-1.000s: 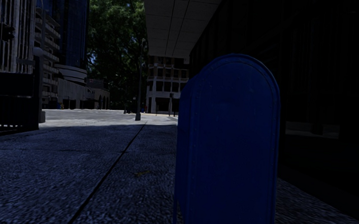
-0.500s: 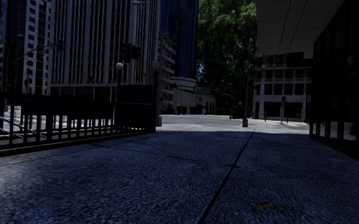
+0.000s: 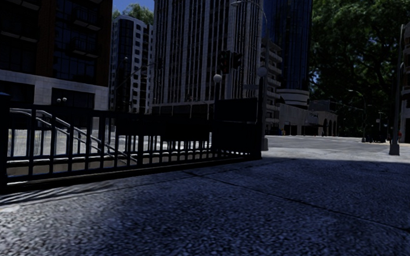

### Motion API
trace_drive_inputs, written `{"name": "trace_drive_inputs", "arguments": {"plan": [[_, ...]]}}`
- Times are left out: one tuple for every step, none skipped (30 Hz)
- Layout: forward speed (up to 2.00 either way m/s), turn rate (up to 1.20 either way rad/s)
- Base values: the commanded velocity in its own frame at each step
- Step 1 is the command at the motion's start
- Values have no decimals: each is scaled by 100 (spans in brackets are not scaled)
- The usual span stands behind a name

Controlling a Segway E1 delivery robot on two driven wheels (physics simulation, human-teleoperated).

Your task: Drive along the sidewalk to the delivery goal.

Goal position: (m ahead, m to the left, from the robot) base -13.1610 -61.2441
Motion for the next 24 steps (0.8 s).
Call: {"name": "trace_drive_inputs", "arguments": {"plan": [[123,-16],[123,-16],[123,-19],[123,-29],[123,-45],[123,-66],[123,-66],[123,-72],[123,-74],[123,-75],[124,-75],[128,-75],[128,-75],[145,-75],[200,-75],[200,-74],[200,-73],[200,-72],[200,-70],[200,-69],[200,-67],[200,-67],[200,-67],[200,-67]]}}
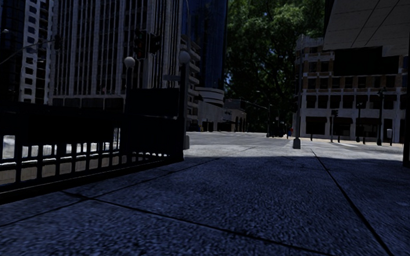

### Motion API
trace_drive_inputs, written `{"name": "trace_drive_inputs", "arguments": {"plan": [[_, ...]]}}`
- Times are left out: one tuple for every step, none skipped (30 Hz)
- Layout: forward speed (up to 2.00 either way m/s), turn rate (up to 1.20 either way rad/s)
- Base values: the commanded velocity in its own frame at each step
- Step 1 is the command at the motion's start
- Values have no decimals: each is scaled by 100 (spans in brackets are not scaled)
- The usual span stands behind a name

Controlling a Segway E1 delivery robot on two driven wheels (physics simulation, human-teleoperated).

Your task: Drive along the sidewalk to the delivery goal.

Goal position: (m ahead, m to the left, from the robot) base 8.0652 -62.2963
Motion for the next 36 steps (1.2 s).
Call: {"name": "trace_drive_inputs", "arguments": {"plan": [[200,-66],[200,-65],[200,-65],[200,-65],[200,-62],[200,-60],[200,-59],[200,-59],[200,-59],[200,-59],[200,-59],[200,-59],[200,-59],[200,-59],[200,-59],[200,-59],[200,-59],[200,-59],[200,-59],[200,-59],[200,-59],[200,-59],[200,-59],[200,-59],[200,-59],[200,-59],[200,-12],[200,0],[200,0],[200,0],[200,0],[200,0],[200,0],[200,0],[200,0],[200,0]]}}
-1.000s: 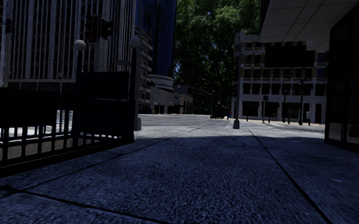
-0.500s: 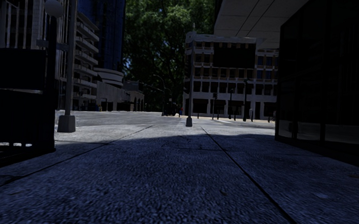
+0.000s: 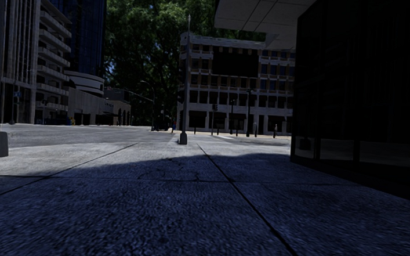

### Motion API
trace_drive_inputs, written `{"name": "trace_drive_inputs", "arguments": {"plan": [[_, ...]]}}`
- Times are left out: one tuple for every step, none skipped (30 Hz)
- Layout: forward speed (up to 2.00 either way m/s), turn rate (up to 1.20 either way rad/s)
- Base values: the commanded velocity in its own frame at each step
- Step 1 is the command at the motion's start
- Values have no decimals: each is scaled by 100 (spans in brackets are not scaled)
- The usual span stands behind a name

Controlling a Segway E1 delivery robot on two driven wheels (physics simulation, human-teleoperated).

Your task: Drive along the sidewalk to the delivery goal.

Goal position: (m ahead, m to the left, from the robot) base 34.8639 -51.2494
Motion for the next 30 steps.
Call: {"name": "trace_drive_inputs", "arguments": {"plan": [[200,0],[200,0],[200,0],[200,0],[200,0],[200,0],[200,0],[200,0],[200,0],[200,0],[200,0],[200,0],[200,0],[200,0],[200,0],[200,0],[200,0],[200,0],[200,0],[200,0],[200,0],[200,0],[200,0],[200,0],[200,0],[200,0],[200,0],[200,0],[200,0],[200,0]]}}
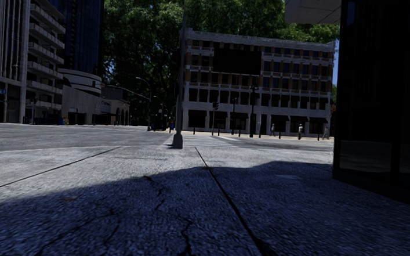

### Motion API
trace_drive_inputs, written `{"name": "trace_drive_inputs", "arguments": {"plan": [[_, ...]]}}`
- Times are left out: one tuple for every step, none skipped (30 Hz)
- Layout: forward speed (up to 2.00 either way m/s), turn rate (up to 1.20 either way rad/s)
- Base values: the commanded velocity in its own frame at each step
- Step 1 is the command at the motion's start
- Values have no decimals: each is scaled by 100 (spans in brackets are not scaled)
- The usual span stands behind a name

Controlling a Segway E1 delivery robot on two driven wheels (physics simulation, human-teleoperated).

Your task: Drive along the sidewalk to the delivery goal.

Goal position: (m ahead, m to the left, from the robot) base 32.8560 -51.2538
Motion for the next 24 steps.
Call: {"name": "trace_drive_inputs", "arguments": {"plan": [[200,0],[200,0],[200,0],[200,0],[200,0],[200,0],[200,0],[200,0],[200,0],[200,0],[200,0],[200,0],[200,0],[200,0],[200,0],[200,0],[200,0],[200,0],[200,0],[200,0],[200,0],[200,0],[200,0],[200,0]]}}
